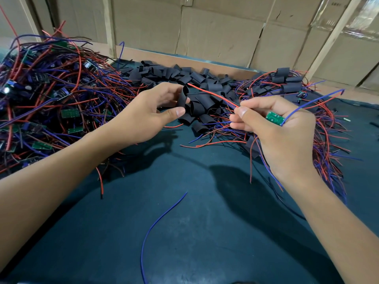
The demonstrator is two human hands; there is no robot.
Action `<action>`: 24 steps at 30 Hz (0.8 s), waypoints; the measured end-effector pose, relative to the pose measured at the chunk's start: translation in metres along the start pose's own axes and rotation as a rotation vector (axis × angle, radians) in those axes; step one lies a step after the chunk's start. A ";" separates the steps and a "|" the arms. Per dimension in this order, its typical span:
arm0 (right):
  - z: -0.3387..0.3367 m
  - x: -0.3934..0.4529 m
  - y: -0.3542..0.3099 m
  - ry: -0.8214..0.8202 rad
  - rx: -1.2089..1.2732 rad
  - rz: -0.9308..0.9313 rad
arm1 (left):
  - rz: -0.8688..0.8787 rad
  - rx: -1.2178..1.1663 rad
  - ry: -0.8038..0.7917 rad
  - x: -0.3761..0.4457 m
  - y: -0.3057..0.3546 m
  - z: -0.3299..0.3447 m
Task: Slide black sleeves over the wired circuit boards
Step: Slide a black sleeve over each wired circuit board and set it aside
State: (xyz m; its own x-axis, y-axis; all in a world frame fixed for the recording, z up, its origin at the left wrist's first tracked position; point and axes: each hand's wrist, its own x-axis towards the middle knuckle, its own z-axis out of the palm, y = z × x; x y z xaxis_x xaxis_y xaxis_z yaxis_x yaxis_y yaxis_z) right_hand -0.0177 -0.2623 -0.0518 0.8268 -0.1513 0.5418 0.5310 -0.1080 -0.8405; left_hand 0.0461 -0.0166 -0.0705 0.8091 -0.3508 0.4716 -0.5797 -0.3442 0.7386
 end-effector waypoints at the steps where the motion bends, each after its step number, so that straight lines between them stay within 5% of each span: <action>1: 0.000 0.000 0.000 -0.001 -0.009 -0.004 | -0.006 -0.012 0.007 0.000 0.000 0.000; 11: 0.002 -0.007 0.003 -0.008 -0.203 0.033 | -0.086 0.089 0.063 -0.002 -0.007 0.001; 24: -0.002 -0.006 0.003 0.064 -0.227 0.066 | 0.123 0.303 0.052 -0.005 -0.008 0.003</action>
State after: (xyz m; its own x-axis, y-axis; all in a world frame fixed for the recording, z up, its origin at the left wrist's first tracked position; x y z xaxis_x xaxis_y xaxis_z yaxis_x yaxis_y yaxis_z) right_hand -0.0212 -0.2632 -0.0575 0.8412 -0.2262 0.4912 0.4148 -0.3130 -0.8544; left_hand 0.0468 -0.0148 -0.0801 0.7308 -0.3631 0.5780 -0.6691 -0.5485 0.5014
